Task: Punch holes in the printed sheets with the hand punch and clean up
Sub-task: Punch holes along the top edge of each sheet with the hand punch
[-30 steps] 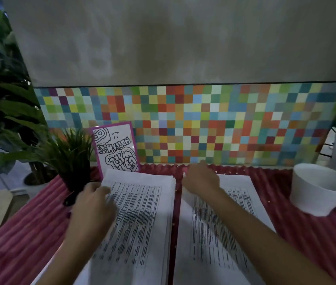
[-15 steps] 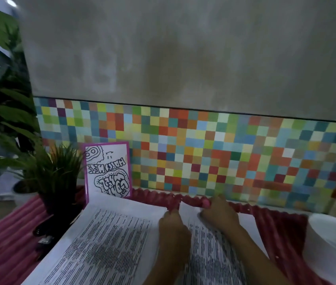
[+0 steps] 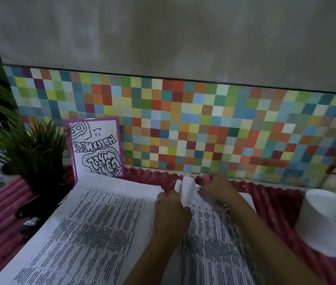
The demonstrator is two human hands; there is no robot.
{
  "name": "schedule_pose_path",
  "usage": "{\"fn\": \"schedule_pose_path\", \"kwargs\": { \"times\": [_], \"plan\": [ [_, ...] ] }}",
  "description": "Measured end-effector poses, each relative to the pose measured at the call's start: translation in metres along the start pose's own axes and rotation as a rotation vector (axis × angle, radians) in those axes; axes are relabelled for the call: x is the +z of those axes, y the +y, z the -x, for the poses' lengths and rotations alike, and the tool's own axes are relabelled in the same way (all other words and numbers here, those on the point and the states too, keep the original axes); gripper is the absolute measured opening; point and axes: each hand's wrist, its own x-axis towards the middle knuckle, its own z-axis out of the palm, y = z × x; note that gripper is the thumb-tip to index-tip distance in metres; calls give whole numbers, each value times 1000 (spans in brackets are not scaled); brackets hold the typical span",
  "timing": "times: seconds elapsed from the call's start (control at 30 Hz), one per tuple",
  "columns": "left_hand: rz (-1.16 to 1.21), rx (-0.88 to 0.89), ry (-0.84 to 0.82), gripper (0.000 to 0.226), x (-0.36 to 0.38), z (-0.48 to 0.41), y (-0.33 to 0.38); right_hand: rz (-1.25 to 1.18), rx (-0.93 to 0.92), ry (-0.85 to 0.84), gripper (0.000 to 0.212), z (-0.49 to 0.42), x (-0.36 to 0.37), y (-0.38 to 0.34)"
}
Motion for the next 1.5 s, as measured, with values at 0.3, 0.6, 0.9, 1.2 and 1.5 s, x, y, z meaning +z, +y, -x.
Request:
{"fn": "schedule_pose_path", "kwargs": {
  "times": [0.3,0.6,0.9,1.2,1.5],
  "plan": [
    [445,139,155,17,-5,-1,-1,-301,8,136,19,17,-17,9],
    [532,161,-8,36,2,-10,-10,-278,-124,272,17,33,-15,2],
    [772,144,33,25,-2,-6,-7,-154,-130,204,29,35,-24,-21],
    [881,64,20,32,5,-17,-15,-283,-207,344,33,36,-4,-26],
    [824,149,79,13,3,-13,-13,-344,-256,457,16,42,0,-26]
  ]
}}
